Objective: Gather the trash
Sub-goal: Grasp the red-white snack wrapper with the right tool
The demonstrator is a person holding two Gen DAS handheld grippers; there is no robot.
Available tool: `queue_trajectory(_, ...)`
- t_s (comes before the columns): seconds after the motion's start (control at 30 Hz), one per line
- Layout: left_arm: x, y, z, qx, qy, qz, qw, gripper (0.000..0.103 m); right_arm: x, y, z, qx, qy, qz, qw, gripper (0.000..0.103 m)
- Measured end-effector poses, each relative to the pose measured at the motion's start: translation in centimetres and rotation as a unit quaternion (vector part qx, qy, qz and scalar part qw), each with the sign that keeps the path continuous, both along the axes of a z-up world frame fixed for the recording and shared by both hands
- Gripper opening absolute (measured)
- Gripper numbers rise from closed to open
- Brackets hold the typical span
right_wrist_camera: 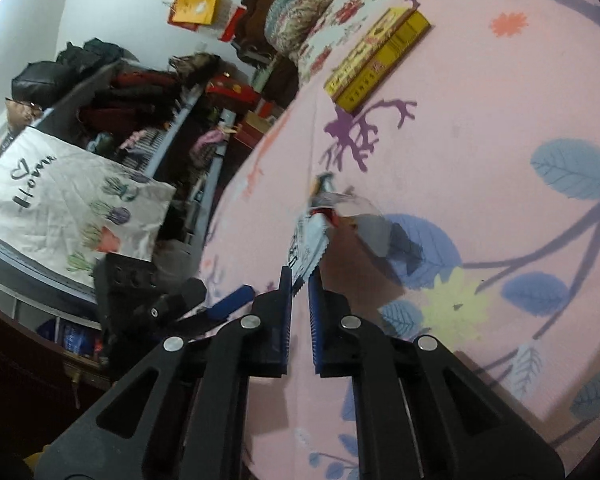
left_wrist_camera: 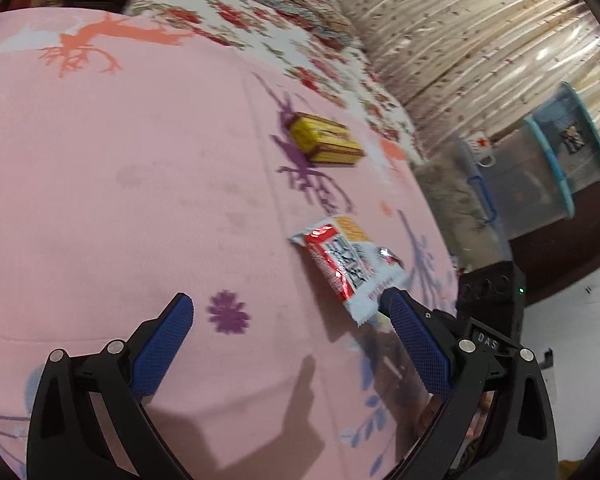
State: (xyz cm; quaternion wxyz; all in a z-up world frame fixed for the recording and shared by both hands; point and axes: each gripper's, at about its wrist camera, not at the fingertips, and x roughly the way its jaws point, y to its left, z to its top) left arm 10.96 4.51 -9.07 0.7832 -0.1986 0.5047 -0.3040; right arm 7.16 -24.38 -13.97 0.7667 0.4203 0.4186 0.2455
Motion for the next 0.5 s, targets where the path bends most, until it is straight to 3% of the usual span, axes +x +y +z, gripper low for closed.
queue_trajectory(0.3, 0.2, -2.0, -0.6, -0.104, 0.044, -0.046, 0.9925, 0.094, -0.7, 0.8, 1.0, 0.048, -0.027, 0.026, 0.998, 0.01)
queue_trajectory(0.5, 1.5, -4.0, -1.6, -0.152, 0.079, -0.064, 0.9832, 0.093, -1.0, 2.4, 0.7, 0.011, -0.026, 0.05, 0.998, 0.01)
